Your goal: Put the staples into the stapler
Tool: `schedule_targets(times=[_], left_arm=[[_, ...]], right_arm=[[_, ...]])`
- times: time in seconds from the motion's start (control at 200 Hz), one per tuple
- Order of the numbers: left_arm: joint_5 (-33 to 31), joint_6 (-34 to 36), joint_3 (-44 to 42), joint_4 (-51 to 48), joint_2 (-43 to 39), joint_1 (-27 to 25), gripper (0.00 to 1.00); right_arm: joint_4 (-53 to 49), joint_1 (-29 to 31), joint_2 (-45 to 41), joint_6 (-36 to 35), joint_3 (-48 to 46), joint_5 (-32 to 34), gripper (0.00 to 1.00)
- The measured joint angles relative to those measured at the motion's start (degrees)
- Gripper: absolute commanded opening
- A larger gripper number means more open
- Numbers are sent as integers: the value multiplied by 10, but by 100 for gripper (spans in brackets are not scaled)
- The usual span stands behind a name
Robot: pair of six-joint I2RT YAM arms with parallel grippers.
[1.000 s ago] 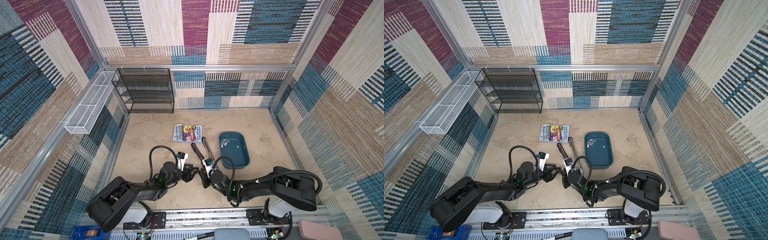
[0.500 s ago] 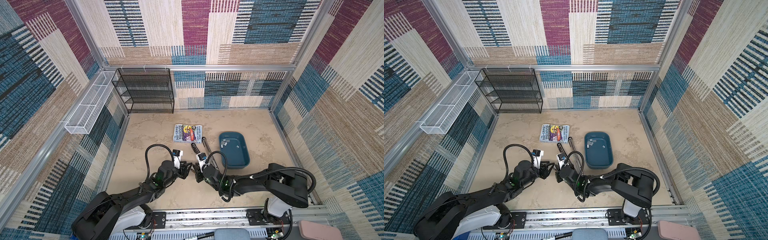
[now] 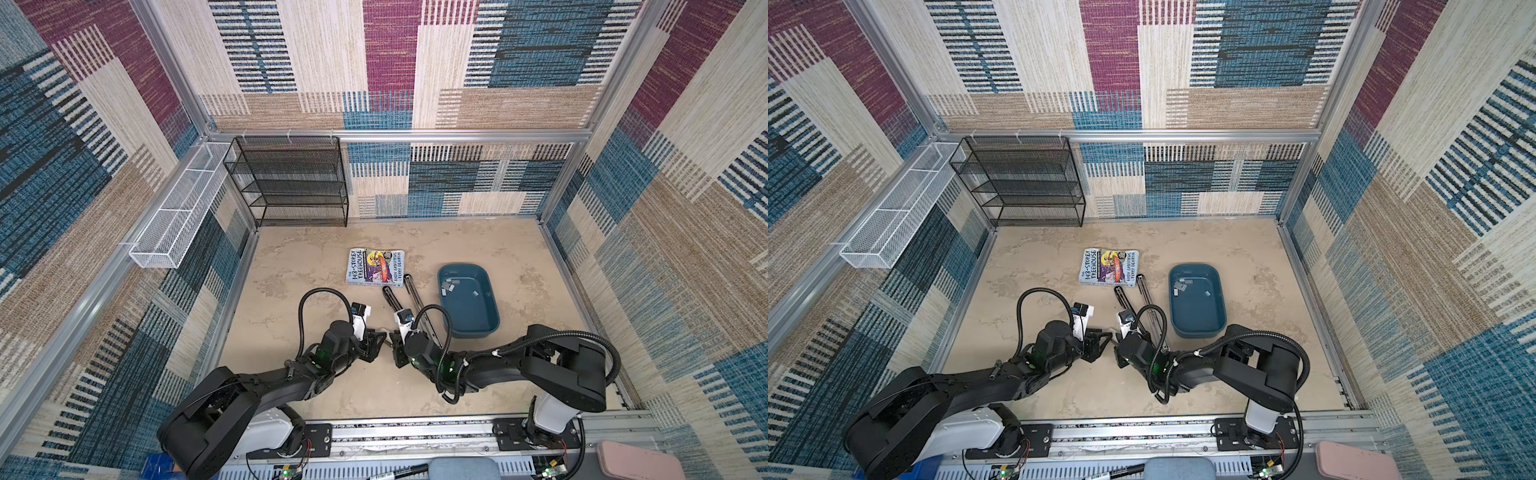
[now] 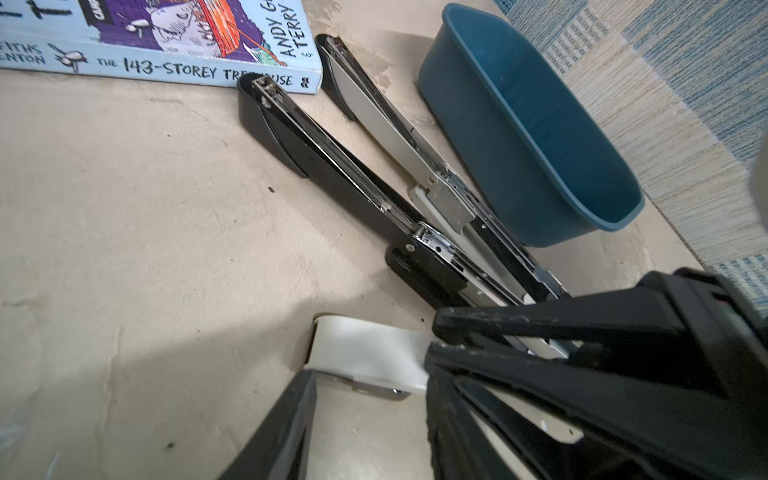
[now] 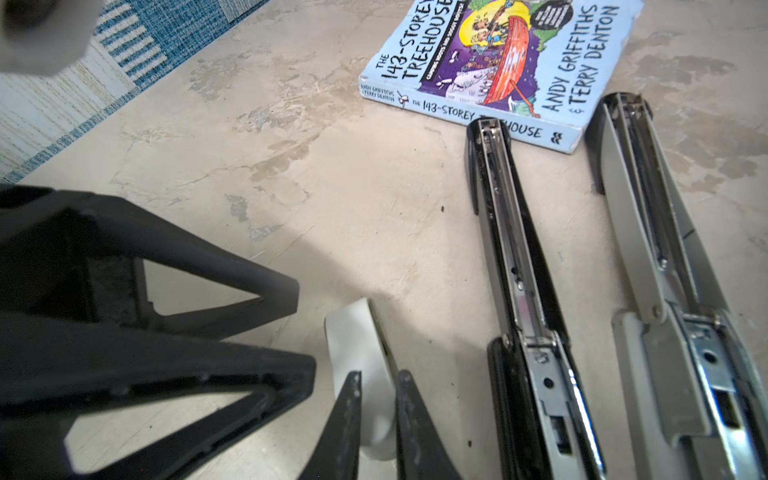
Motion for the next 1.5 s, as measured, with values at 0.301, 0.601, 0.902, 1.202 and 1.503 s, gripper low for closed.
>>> schedule_targets(times=[0.301, 0.601, 0.902, 1.202, 1.503], left_arm=[[7, 0, 0, 27, 27, 0, 48], [7, 0, 0, 52, 61, 0, 48], [6, 0, 0, 80, 83, 0, 47], [2, 2, 5, 70, 50, 0, 49], [-54, 11, 33, -35, -89, 0, 64]], right_arm=[[23, 0, 19, 16, -5, -4, 18], [92, -1, 46, 39, -23, -2, 17], [138, 0, 52, 66, -50, -4, 17], [33, 0, 11, 57, -13, -19, 26], [-102, 1, -75, 49, 42, -10, 50]])
